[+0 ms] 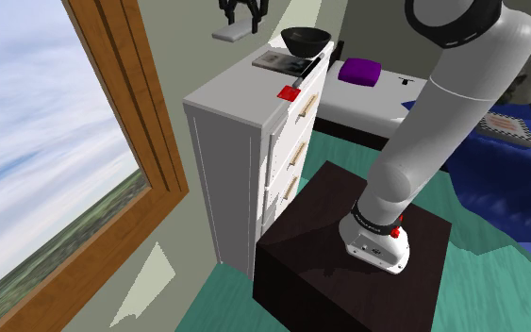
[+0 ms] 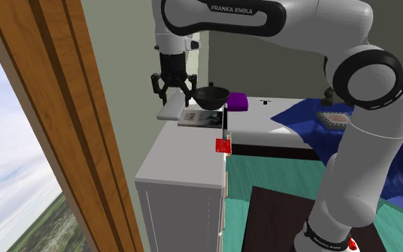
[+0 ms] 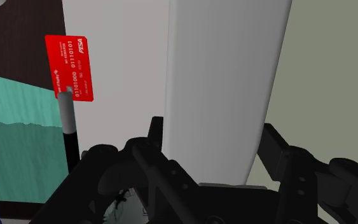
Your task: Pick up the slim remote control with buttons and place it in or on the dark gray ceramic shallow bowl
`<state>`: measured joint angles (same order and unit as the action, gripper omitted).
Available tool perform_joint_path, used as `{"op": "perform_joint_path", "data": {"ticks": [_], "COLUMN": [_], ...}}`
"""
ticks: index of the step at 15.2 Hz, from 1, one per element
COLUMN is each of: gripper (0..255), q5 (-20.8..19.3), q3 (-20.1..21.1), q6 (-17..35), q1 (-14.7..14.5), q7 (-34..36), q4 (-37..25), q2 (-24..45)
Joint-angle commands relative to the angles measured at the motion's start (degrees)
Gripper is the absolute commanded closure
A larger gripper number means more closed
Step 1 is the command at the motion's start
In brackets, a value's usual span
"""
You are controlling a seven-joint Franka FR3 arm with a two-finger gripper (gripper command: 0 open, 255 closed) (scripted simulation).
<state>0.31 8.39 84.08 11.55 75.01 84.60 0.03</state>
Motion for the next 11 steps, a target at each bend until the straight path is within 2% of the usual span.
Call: {"op": "perform_joint_path", "data": {"ticks": [1,11], "gripper": [255,255], "q5": [-0.1,-0.2], "q3": [-0.7,-7.3], "q6": [-0.8,-2.0], "q1": [0.7,7.6], "q7": [-1.4,-15.0], "q4": [-1.0,-5.9], "q2": [0.3,4.1]}}
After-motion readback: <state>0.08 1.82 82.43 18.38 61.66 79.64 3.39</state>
